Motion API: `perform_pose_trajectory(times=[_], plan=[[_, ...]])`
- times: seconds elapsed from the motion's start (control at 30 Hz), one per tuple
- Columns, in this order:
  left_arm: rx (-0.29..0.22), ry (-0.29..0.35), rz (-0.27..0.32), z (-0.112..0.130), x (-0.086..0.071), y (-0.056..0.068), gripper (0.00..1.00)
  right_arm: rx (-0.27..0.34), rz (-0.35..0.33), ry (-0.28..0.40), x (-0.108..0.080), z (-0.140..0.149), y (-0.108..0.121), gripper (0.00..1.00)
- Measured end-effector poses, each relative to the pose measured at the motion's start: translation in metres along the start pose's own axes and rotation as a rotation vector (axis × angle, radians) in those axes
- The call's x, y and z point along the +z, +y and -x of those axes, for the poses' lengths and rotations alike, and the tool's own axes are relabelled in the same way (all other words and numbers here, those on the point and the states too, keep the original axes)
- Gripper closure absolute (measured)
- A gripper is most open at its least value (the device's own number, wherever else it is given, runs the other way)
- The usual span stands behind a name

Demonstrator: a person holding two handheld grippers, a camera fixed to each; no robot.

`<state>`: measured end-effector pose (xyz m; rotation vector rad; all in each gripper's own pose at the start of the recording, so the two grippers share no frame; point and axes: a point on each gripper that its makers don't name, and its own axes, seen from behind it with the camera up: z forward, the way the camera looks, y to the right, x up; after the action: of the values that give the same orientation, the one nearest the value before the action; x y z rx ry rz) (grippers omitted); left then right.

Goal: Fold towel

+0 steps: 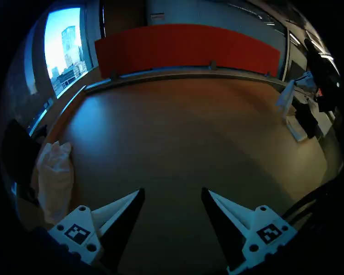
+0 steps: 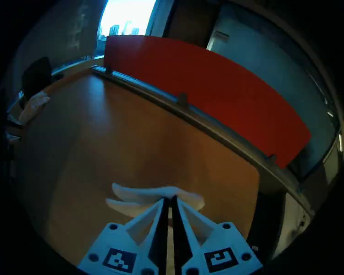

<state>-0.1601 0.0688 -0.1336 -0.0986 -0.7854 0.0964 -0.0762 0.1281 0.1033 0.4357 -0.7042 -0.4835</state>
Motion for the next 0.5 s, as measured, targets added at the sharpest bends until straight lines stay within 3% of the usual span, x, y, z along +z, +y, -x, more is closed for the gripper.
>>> perform_pose_trajectory(times=[0.5], plan=[[0.014,-0.005,0.004,-0.006,0.003,0.011,0.09,0.008,0.031,-0.043,-0.005,0.027,0.025,0.96]])
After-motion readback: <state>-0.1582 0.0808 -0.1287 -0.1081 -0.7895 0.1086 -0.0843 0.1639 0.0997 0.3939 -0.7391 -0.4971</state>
